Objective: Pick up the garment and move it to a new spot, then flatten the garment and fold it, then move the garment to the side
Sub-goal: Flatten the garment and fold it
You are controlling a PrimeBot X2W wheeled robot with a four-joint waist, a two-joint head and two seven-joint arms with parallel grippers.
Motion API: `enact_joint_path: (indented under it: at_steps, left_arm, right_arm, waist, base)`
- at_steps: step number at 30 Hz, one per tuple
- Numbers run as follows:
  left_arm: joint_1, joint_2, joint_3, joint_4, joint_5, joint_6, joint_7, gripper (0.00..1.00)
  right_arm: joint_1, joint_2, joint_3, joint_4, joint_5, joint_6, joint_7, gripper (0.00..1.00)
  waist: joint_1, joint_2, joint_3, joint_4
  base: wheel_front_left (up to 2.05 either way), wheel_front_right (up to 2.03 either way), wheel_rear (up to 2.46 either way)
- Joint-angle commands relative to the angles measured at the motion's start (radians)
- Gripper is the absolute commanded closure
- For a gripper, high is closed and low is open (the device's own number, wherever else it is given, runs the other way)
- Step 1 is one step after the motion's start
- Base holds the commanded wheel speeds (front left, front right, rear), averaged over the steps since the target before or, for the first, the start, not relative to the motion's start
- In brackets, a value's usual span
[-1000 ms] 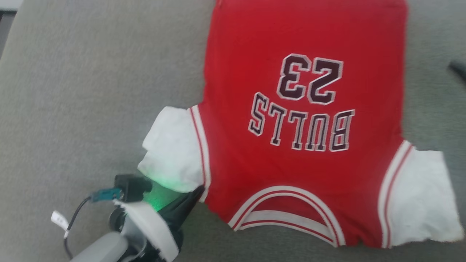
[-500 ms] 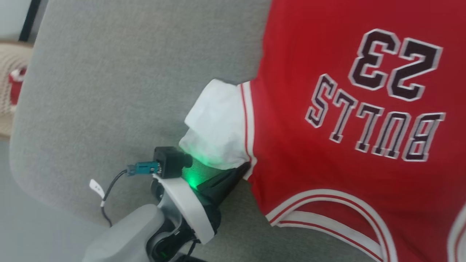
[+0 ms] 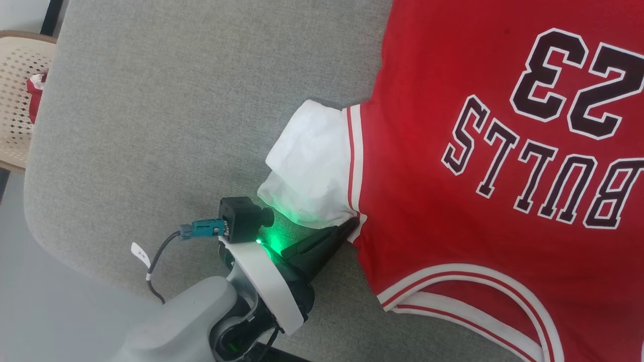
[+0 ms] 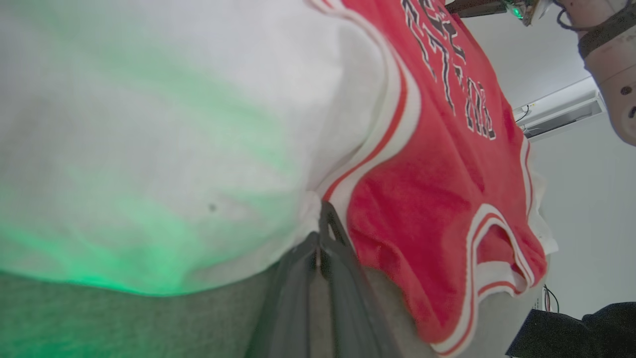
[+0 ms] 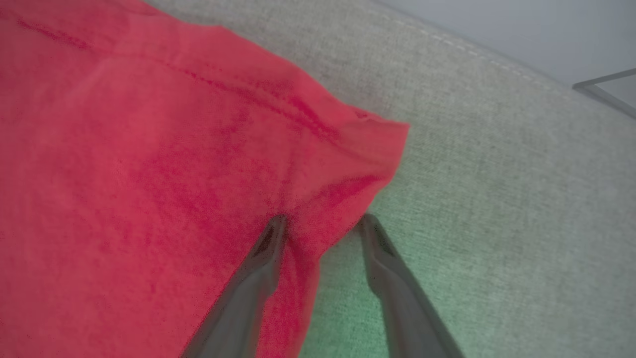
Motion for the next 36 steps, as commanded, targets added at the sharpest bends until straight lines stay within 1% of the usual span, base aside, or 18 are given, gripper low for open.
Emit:
enact_joint_path:
  at_steps: [1,4,9,14,16,17,21,26,29,32,34,36]
  left_arm:
    - [0.010,-0.045,-0.043,0.097,-0.035,0.030,0.018,1.00]
    - [-0.005,-0.042,-0.054,0.101,-0.046,0.030,0.002,1.00]
    - [-0.012,-0.031,-0.058,0.110,-0.051,0.030,-0.021,1.00]
    - [-0.001,0.001,-0.050,0.117,-0.071,0.030,-0.046,1.00]
    - [0.007,0.016,-0.044,0.113,-0.081,0.030,-0.057,1.00]
    - [0.018,0.028,-0.034,0.111,-0.092,0.029,-0.064,1.00]
    - [0.050,0.062,0.013,0.107,-0.102,0.027,-0.081,1.00]
    - [0.113,0.099,0.065,0.094,-0.106,0.021,-0.089,1.00]
    - [0.151,0.109,0.094,0.074,-0.111,0.018,-0.091,1.00]
    - [0.182,0.123,0.120,0.054,-0.112,0.023,-0.092,1.00]
    - [0.204,0.129,0.139,0.040,-0.113,0.026,-0.092,1.00]
    - [0.224,0.133,0.153,0.027,-0.112,0.032,-0.092,1.00]
  right_arm:
    - [0.056,-0.015,0.016,0.015,0.005,-0.001,-0.006,1.00]
    - [0.054,-0.030,0.005,0.009,0.018,-0.001,-0.049,1.00]
    - [0.061,-0.036,-0.010,0.001,0.043,-0.001,-0.102,1.00]
    - [0.108,-0.048,0.024,-0.056,0.112,-0.001,-0.155,1.00]
    - [0.143,-0.066,0.047,-0.090,0.151,-0.001,-0.166,1.00]
    - [0.188,-0.085,0.074,-0.133,0.200,-0.001,-0.172,1.00]
    - [0.313,-0.131,0.131,-0.260,0.326,-0.001,-0.154,1.00]
    - [0.521,-0.215,0.152,-0.454,0.480,-0.001,-0.123,1.00]
    - [0.658,-0.261,0.141,-0.550,0.539,-0.001,-0.131,1.00]
    - [0.803,-0.278,0.121,-0.631,0.584,-0.001,-0.144,1.00]
    - [0.897,-0.291,0.113,-0.682,0.592,-0.001,-0.149,1.00]
    - [0.987,-0.286,0.104,-0.725,0.596,-0.001,-0.159,1.00]
  waist:
    - [0.0000,-0.0002,0.003,-0.002]
    - [0.0000,-0.0002,0.004,-0.008]
    - [0.0000,-0.0002,-0.009,-0.022]
    - [0.0000,-0.0002,-0.053,-0.057]
    - [0.0000,-0.0002,-0.077,-0.074]
    - [0.0000,-0.0002,-0.104,-0.093]
    - [0.0000,-0.0002,-0.164,-0.141]
    - [0.0000,-0.0002,-0.250,-0.196]
    - [0.0000,-0.0002,-0.287,-0.224]
    - [0.0000,-0.0002,-0.315,-0.247]
    - [0.0000,-0.0002,-0.329,-0.259]
    - [0.0000,-0.0002,-0.340,-0.270]
  base:
    - [0.00,0.00,0.00]
    - [0.00,0.00,0.00]
    - [0.00,0.00,0.00]
    - [0.00,0.00,0.00]
    - [0.00,0.00,0.00]
    - [0.00,0.00,0.00]
    - [0.00,0.00,0.00]
    - [0.00,0.00,0.00]
    - [0.00,0.00,0.00]
    - [0.00,0.00,0.00]
    - [0.00,0.00,0.00]
    - [0.00,0.00,0.00]
